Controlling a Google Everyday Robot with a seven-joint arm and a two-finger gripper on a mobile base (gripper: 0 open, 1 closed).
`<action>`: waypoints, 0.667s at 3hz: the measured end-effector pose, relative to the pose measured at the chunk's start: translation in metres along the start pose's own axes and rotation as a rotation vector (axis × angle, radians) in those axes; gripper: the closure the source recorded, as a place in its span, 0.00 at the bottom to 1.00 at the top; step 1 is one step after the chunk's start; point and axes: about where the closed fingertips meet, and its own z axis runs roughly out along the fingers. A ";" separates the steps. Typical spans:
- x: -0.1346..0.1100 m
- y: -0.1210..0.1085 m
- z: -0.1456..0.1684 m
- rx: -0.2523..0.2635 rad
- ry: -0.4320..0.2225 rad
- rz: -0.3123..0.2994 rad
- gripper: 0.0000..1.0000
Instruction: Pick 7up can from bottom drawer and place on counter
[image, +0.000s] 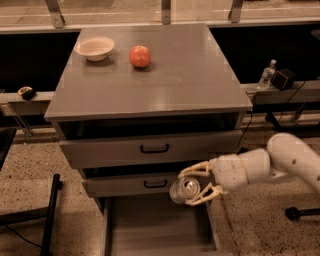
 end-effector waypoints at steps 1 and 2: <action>-0.028 -0.009 -0.007 -0.011 0.054 -0.052 1.00; -0.028 -0.009 -0.007 -0.011 0.054 -0.052 1.00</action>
Offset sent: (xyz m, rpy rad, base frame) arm -0.0020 0.0028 0.0295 -0.0490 -0.0548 0.0099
